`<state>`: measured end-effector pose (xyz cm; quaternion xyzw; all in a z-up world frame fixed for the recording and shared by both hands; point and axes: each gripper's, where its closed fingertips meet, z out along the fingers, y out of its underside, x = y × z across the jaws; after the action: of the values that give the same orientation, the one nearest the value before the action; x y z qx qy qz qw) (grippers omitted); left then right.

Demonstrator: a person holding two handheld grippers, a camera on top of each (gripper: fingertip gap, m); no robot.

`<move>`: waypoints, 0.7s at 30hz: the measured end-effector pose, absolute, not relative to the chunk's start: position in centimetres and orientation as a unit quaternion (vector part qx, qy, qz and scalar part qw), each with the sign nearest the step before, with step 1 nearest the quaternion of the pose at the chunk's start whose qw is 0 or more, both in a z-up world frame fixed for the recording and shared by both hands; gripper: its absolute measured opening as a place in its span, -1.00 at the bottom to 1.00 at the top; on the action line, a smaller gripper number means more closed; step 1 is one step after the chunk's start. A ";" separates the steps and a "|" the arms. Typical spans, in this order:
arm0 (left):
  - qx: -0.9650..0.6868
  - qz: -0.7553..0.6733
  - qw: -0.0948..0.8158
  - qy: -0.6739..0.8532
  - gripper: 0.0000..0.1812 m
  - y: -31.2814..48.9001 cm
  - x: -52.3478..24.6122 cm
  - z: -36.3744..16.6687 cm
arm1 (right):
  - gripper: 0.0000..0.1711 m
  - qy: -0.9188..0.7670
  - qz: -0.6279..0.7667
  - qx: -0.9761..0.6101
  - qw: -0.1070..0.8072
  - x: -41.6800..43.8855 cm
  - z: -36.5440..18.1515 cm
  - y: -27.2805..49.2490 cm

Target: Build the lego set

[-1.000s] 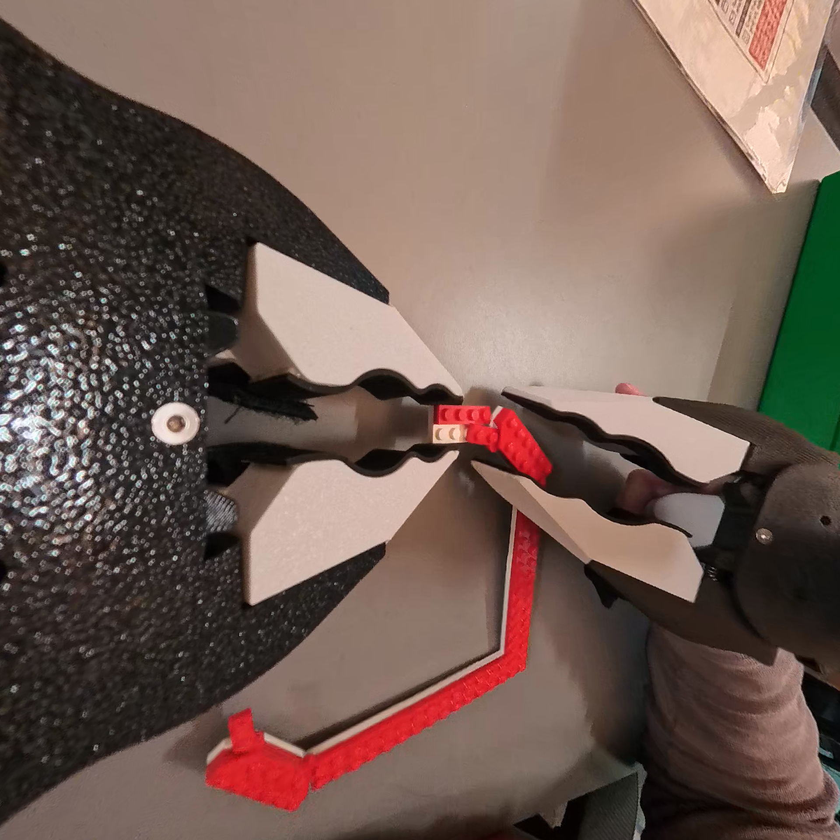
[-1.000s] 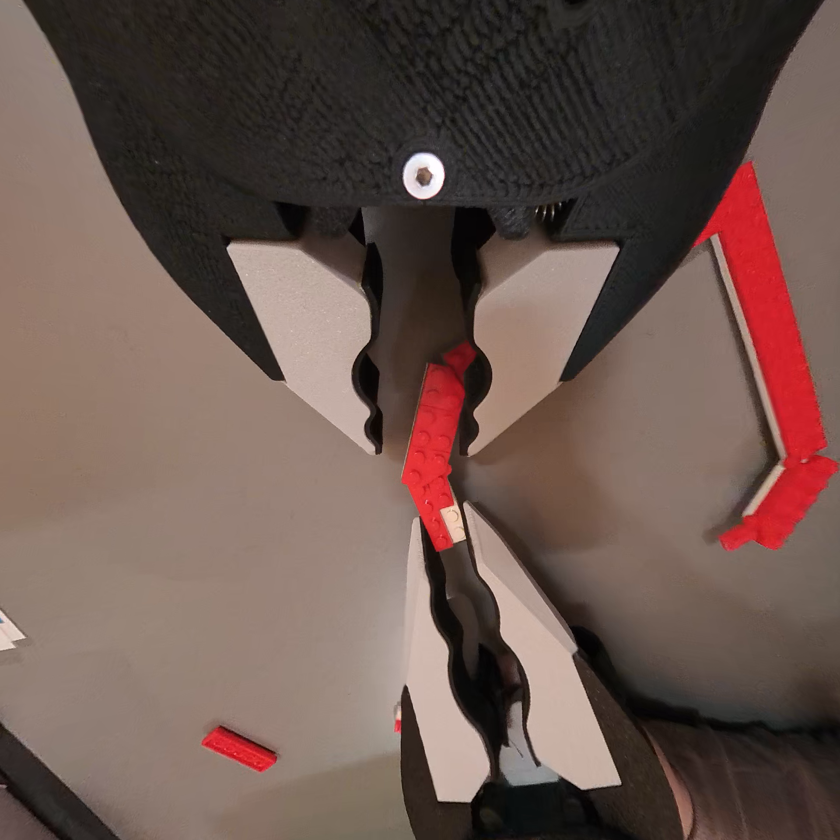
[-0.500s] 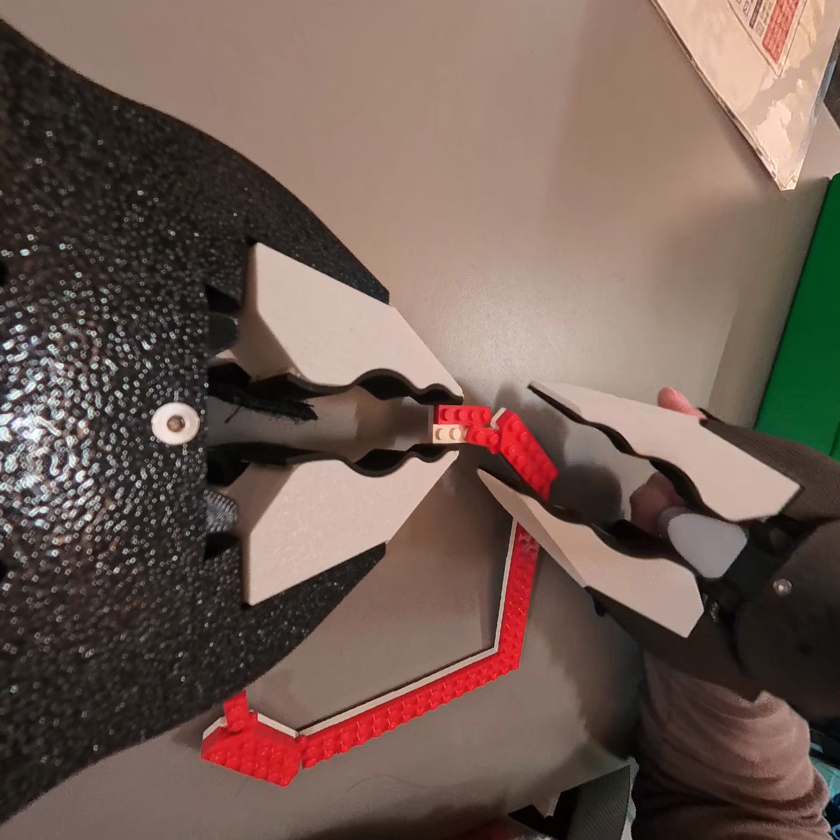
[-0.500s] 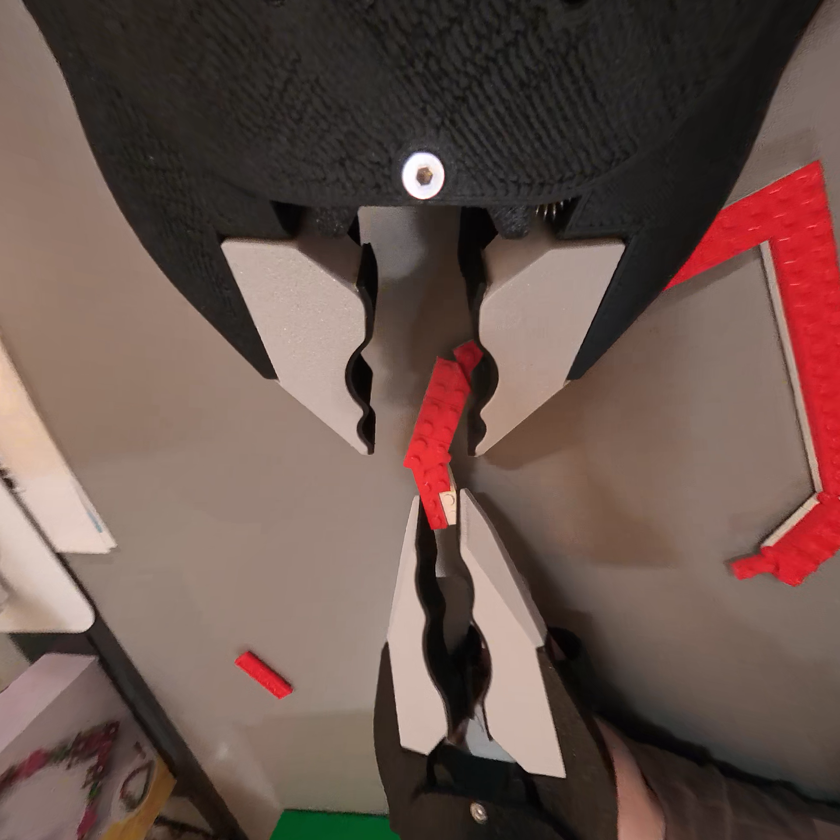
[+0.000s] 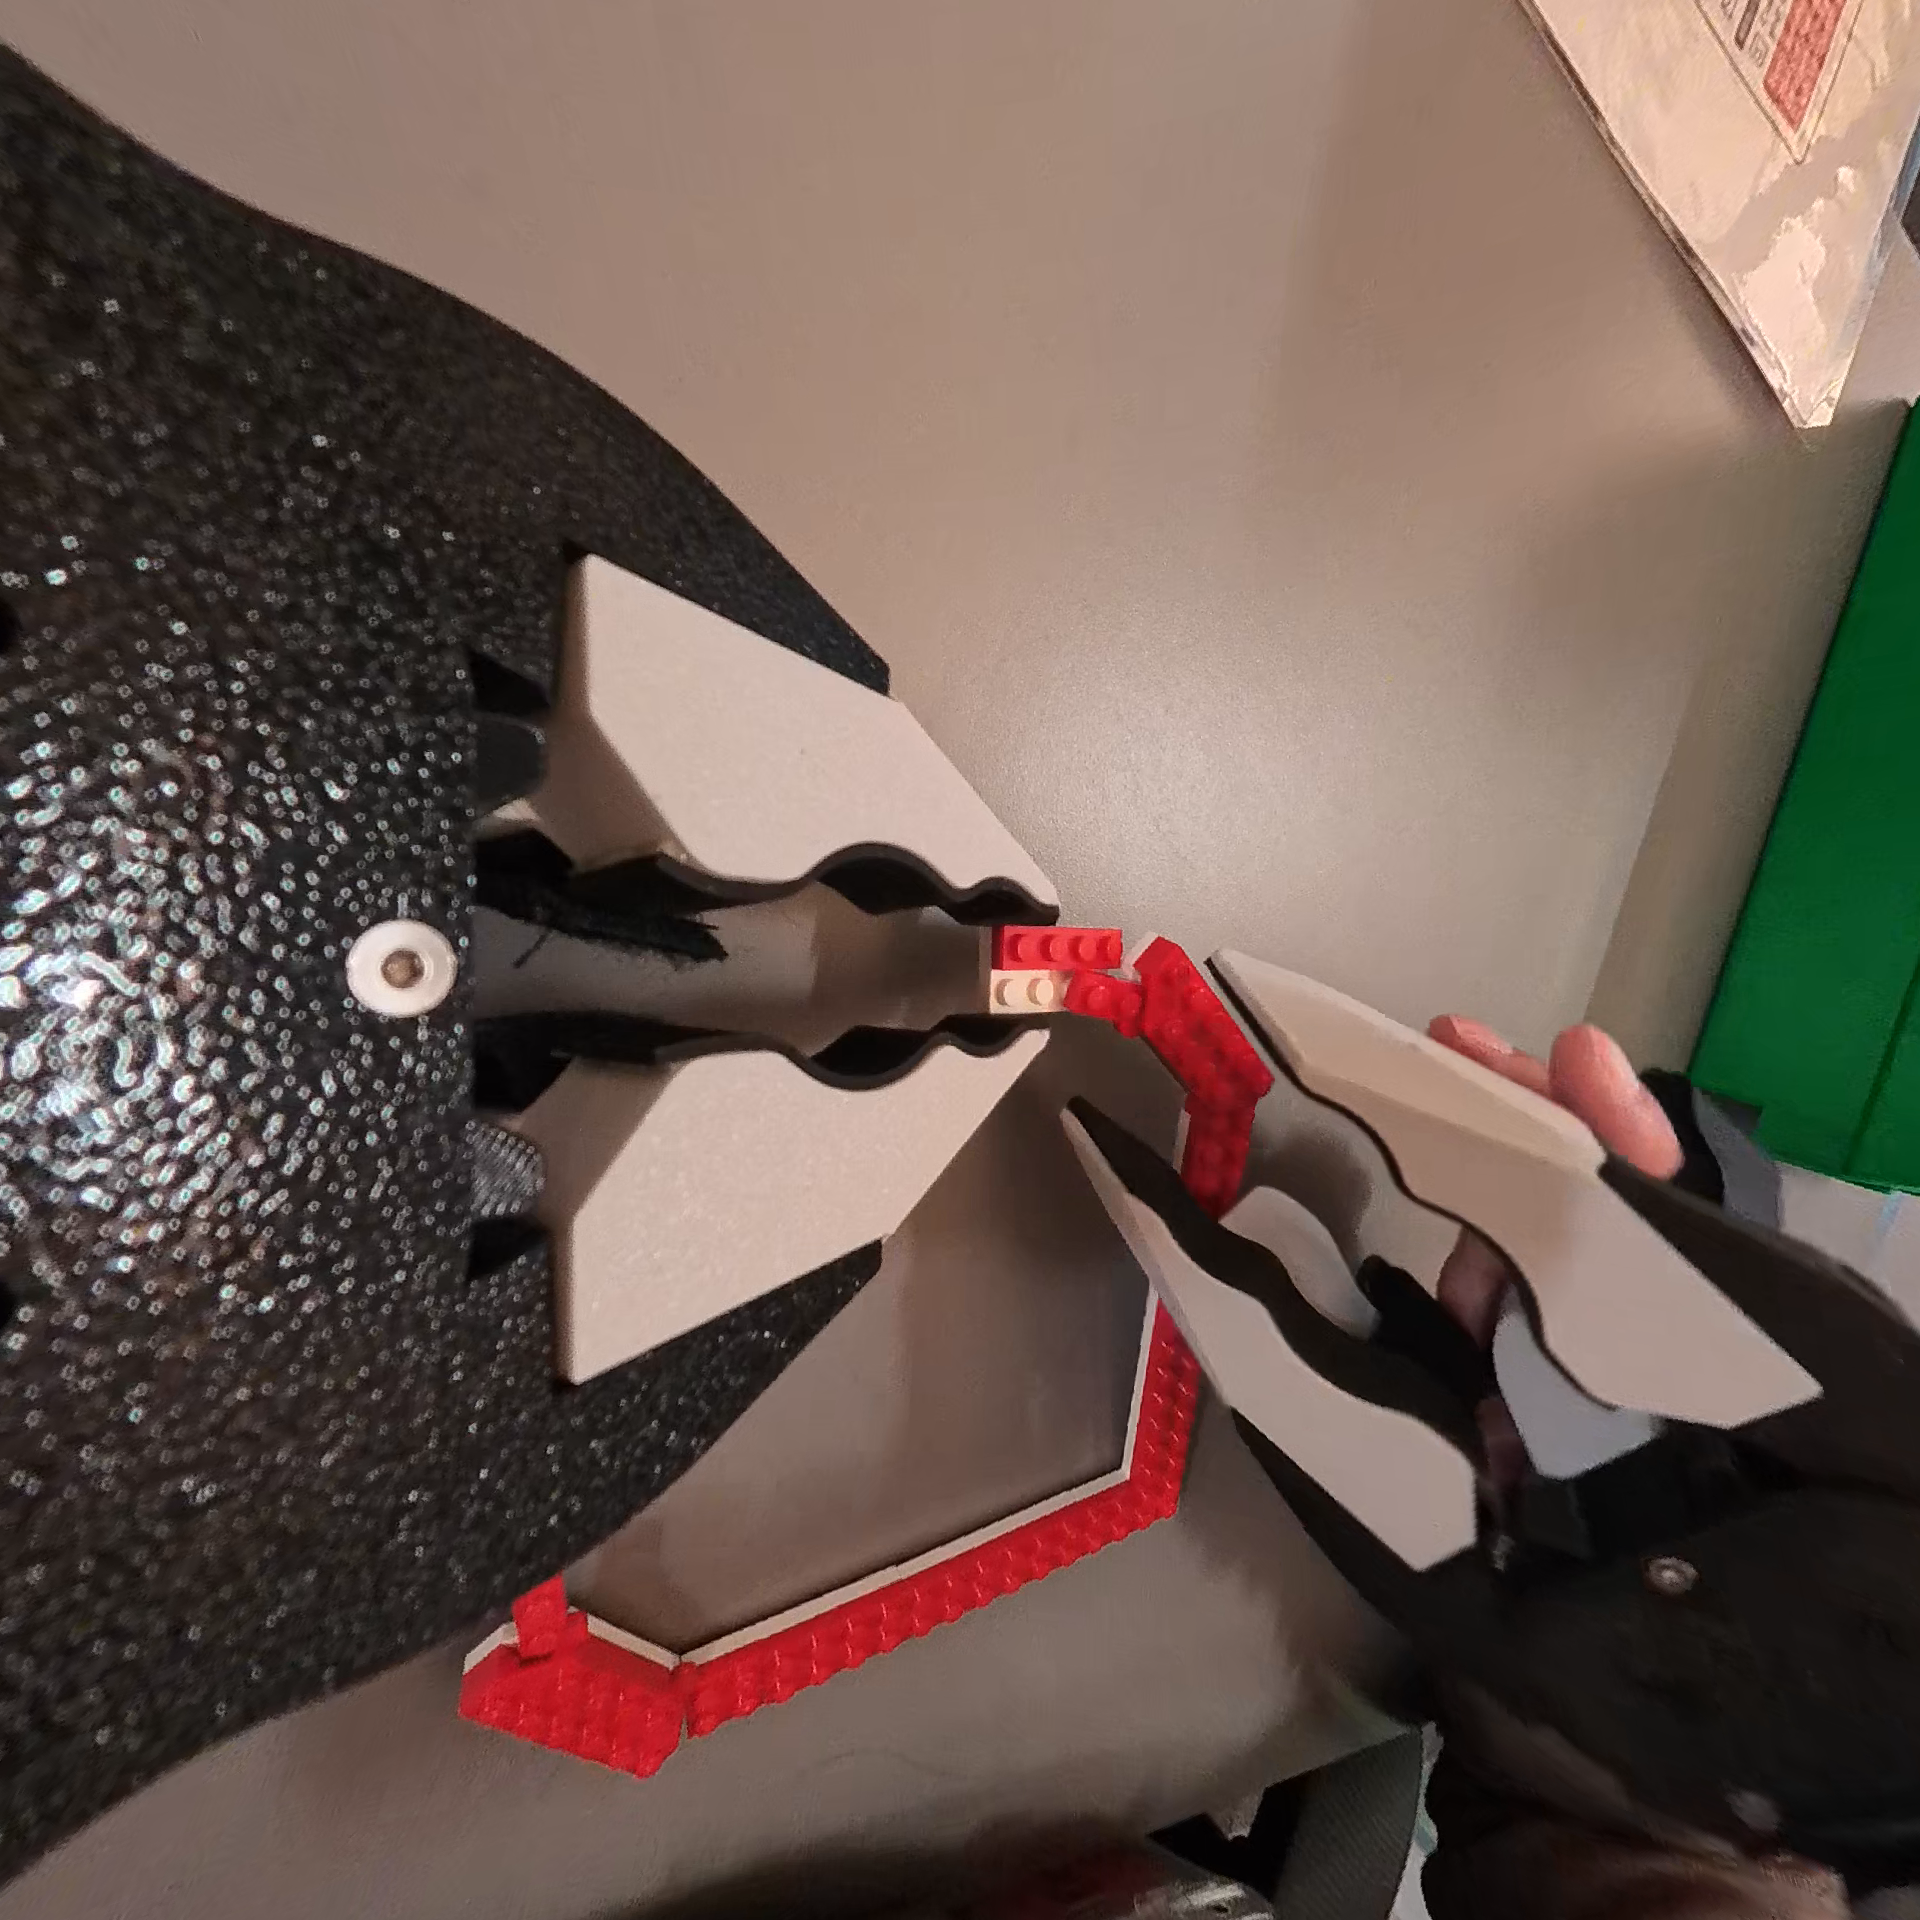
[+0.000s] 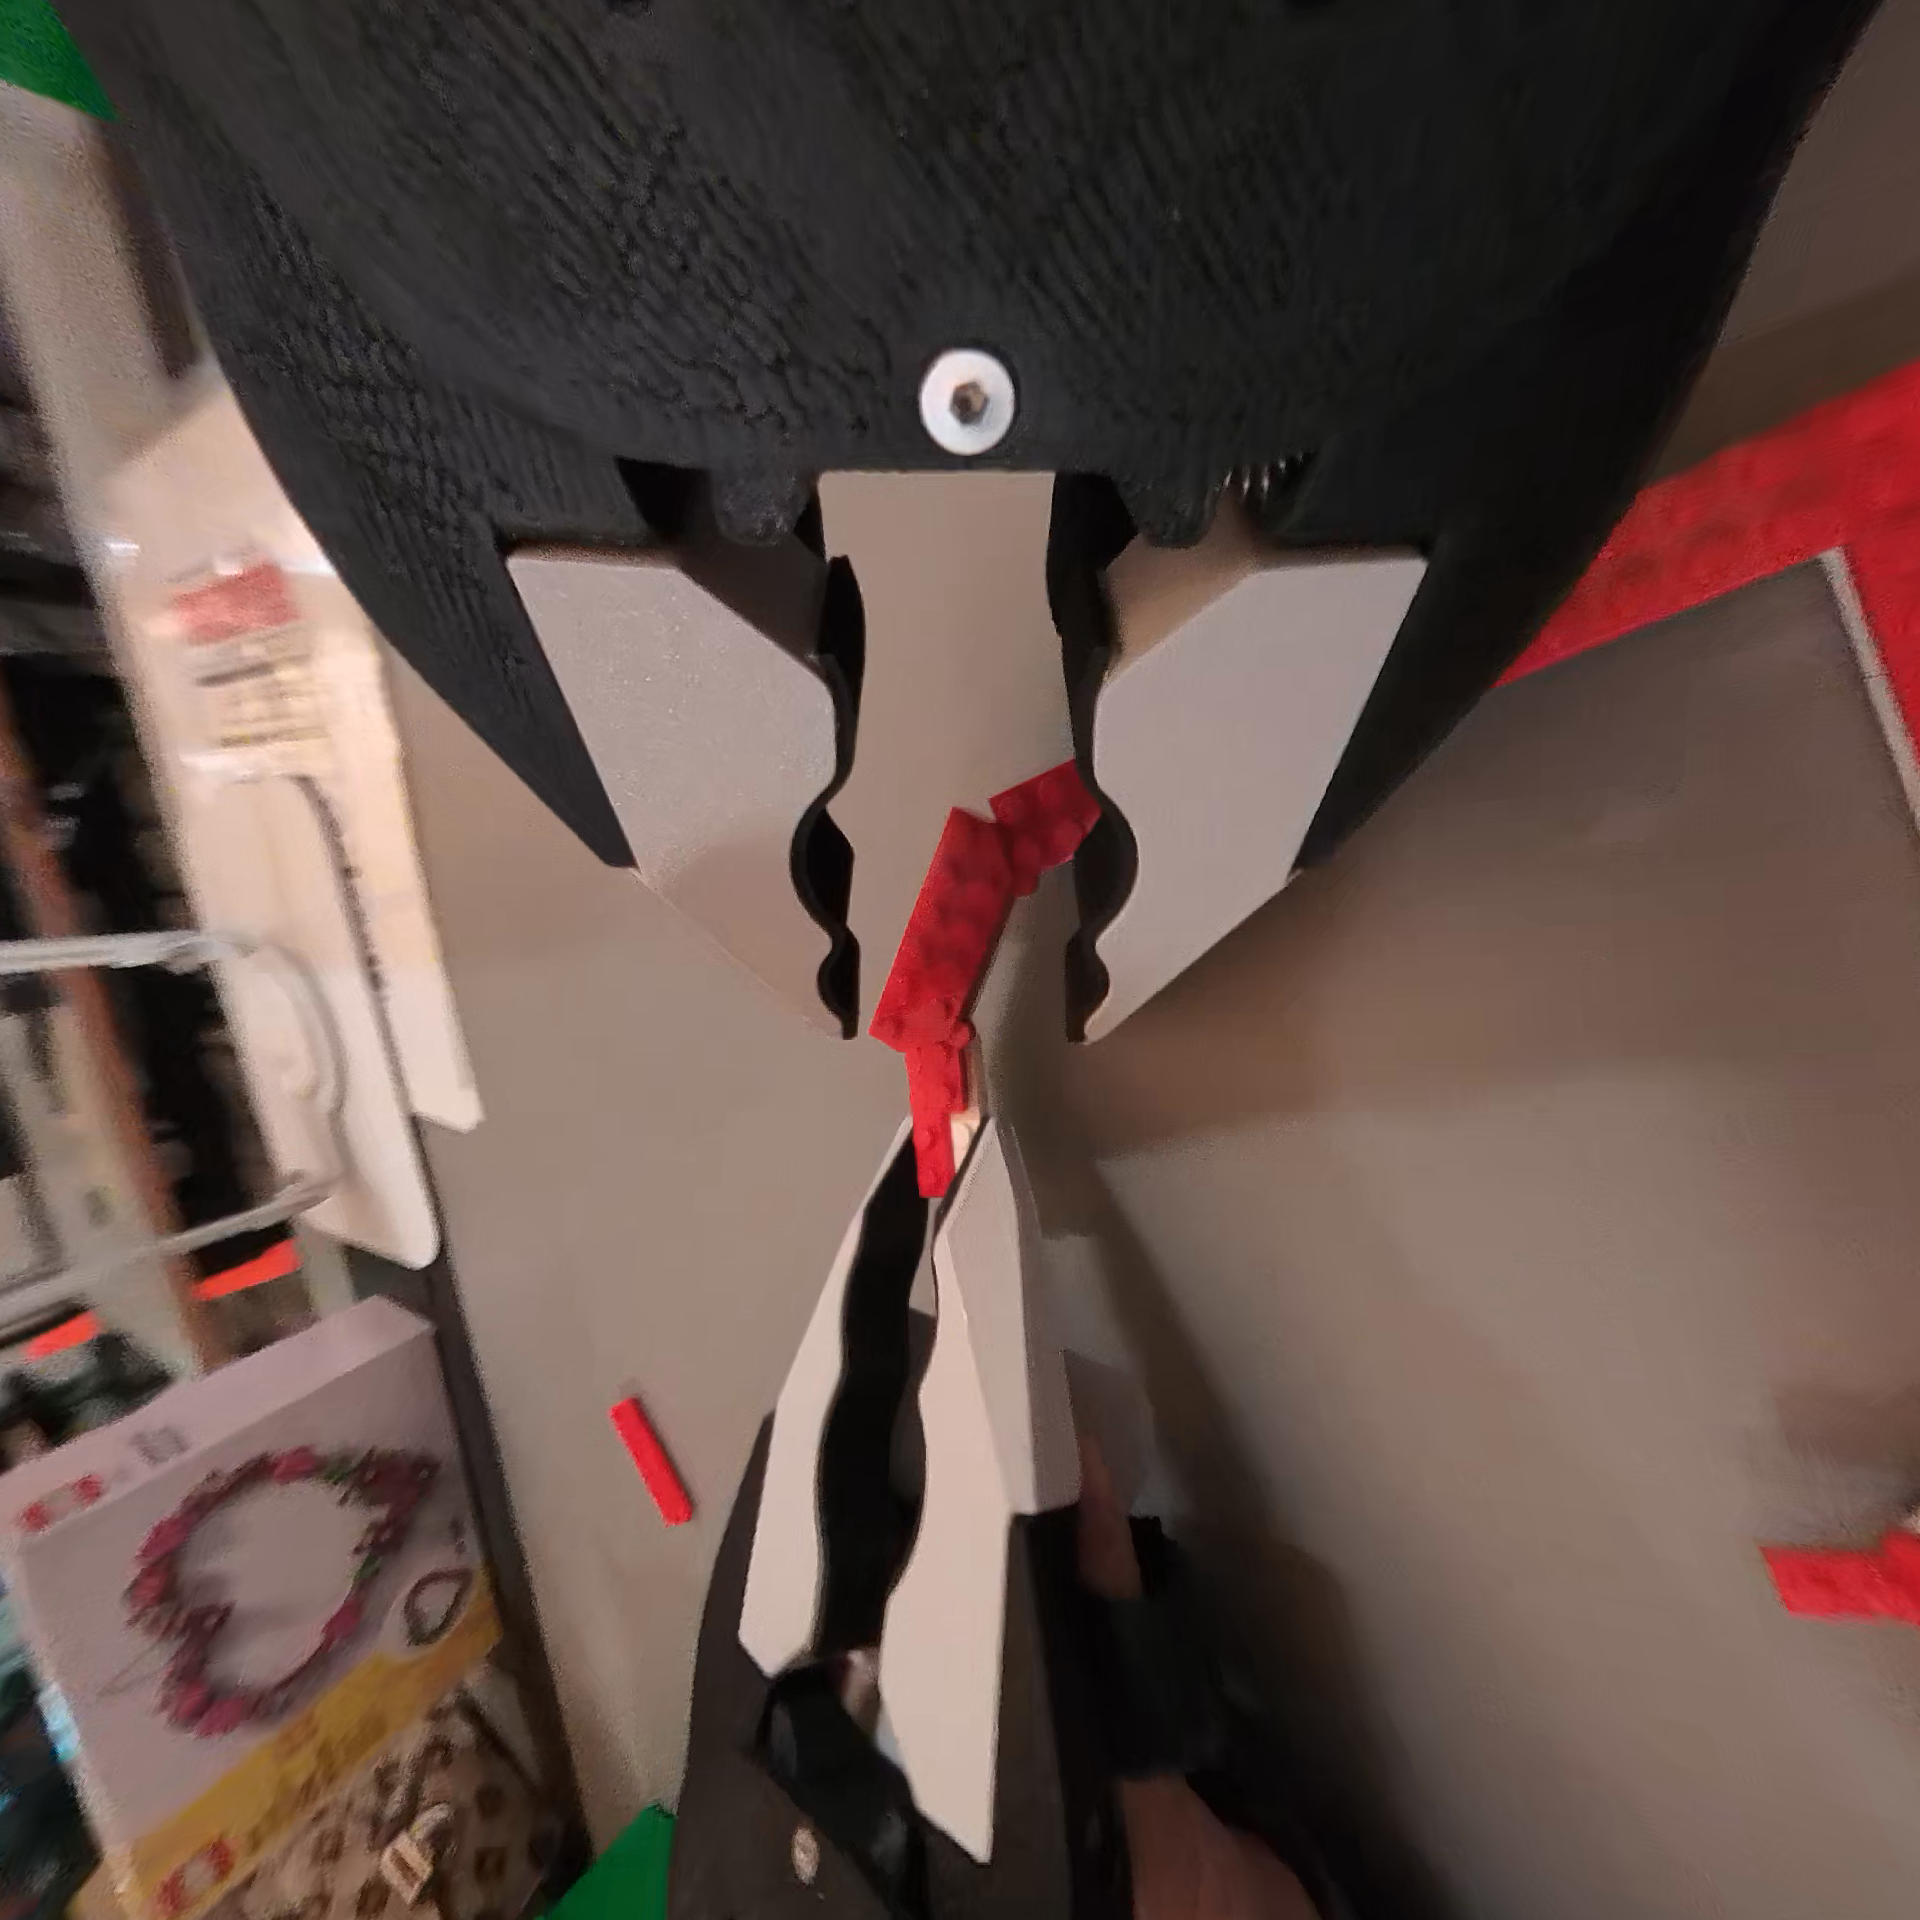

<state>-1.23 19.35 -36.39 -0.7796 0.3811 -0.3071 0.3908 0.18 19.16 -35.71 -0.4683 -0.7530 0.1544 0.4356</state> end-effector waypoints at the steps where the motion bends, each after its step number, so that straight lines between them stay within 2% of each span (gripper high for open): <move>1: -0.779 -0.307 0.391 0.382 -0.84 19.3 -1.2 -36.4 | -0.55 -0.743 0.182 -0.487 0.422 0.2 -35.6 19.2; 4: -0.778 -0.306 0.391 0.386 -0.84 19.2 -1.2 -36.4 | -0.57 -0.699 0.291 -0.544 0.361 0.4 -35.1 19.4; 8: -0.777 -0.305 0.389 0.391 -0.84 19.2 -1.1 -36.5 | -0.53 -0.613 0.458 -0.616 0.188 0.8 -35.1 19.9; 12: -0.776 -0.306 0.390 0.390 -0.84 19.2 -1.1 -36.4 | -0.50 -0.544 0.558 -0.623 0.061 0.1 -34.9 20.4; 17: -0.773 -0.312 0.393 0.389 -0.84 19.1 -1.0 -36.2 | -0.53 -0.531 0.596 -0.599 -0.057 -0.4 -34.7 19.1; 21: -0.770 -0.316 0.393 0.391 -0.84 19.1 -1.0 -36.2 | -0.60 -0.532 0.595 -0.597 -0.083 -0.6 -34.9 19.0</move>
<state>-0.98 19.06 -36.16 -0.7700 0.3906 -0.3160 0.3932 -0.59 19.03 -34.86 -0.5967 -0.5322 0.5948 -0.0830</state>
